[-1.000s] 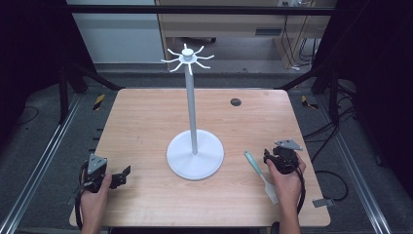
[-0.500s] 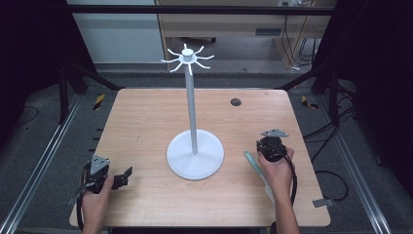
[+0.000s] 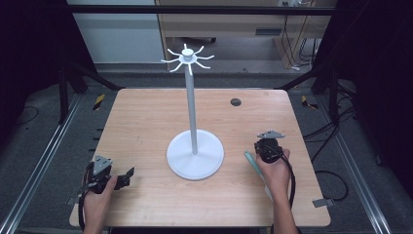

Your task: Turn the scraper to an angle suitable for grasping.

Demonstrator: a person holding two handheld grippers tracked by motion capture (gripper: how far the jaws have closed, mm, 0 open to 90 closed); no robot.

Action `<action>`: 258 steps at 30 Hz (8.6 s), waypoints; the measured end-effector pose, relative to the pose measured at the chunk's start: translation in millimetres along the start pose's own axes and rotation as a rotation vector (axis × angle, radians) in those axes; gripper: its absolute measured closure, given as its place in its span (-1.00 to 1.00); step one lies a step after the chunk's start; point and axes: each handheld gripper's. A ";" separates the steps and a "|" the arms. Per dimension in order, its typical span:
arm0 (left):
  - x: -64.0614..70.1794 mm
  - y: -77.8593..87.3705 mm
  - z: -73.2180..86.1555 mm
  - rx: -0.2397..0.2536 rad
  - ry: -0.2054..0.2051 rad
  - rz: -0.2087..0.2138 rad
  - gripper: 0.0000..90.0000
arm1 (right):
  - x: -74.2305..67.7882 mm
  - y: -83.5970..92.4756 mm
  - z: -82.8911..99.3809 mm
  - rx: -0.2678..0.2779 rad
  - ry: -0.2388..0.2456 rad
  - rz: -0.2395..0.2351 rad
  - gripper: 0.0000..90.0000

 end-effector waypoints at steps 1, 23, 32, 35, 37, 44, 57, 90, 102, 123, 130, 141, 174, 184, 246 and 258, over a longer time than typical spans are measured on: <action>0.0 0.0 0.0 0.000 0.000 0.000 -0.94 | 0.2 -0.6 1.3 -0.006 -0.003 -0.002 1.00; -0.4 -0.5 -0.4 -0.004 0.004 0.009 -0.93 | -4.1 -10.5 14.7 -0.118 -0.008 -0.073 1.00; -0.7 0.1 -0.7 -0.006 -0.001 0.005 -0.93 | -7.8 -9.1 14.4 -0.121 -0.014 -0.111 1.00; -1.0 -0.5 -0.5 -0.006 0.001 0.003 -0.93 | -13.0 -8.7 13.8 -0.125 0.000 -0.133 1.00; -1.0 -1.1 -0.7 -0.012 -0.004 0.004 -0.93 | -19.1 -8.3 13.0 -0.128 0.012 -0.160 1.00; 2.6 -3.1 -0.6 -0.020 -0.020 0.010 -0.93 | -30.7 -5.7 11.7 -0.141 0.046 -0.207 1.00; 2.2 -2.9 -0.9 -0.020 -0.021 0.009 -0.93 | -42.5 -2.0 10.8 -0.161 0.066 -0.272 1.00; -1.5 -0.7 -0.8 -0.017 -0.020 -0.007 -0.93 | -56.9 7.3 -12.8 -0.269 0.237 -0.316 1.00; 0.0 -1.0 -0.8 -0.016 -0.021 -0.005 -0.93 | -62.8 -0.3 -24.2 -0.359 0.293 -0.337 0.49; 0.2 -1.3 -1.0 -0.013 -0.020 -0.004 -0.93 | -65.4 -17.7 -24.7 -0.485 0.327 -0.359 0.38; 0.1 -1.1 -1.1 -0.012 -0.020 -0.004 -0.93 | -65.7 -19.9 -23.1 -0.498 0.334 -0.370 0.43; 0.6 -1.4 -1.1 -0.012 -0.023 -0.002 -0.93 | -66.7 -21.9 -22.4 -0.517 0.312 -0.384 0.59; 4.5 -0.5 -0.7 -0.014 -0.023 0.009 -0.92 | -20.6 22.4 -63.4 -0.254 0.141 -0.354 0.65; 4.6 -0.3 -1.1 -0.013 -0.030 0.008 -0.92 | -18.6 31.0 -81.0 -0.191 0.149 -0.352 0.66; 3.1 1.3 -1.2 -0.006 -0.030 0.006 -0.92 | -11.9 79.5 -161.2 0.269 0.051 -0.348 0.66; 3.1 1.2 -1.2 -0.006 -0.028 0.006 -0.92 | -15.2 87.5 -174.8 0.330 0.043 -0.352 0.66</action>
Point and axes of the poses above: each handheld gripper's, and its own axes: y roughly backward along the jaws, z roughly out of its underside, x roughly to its right, and after that the axes turned 15 degrees about x, right-handed
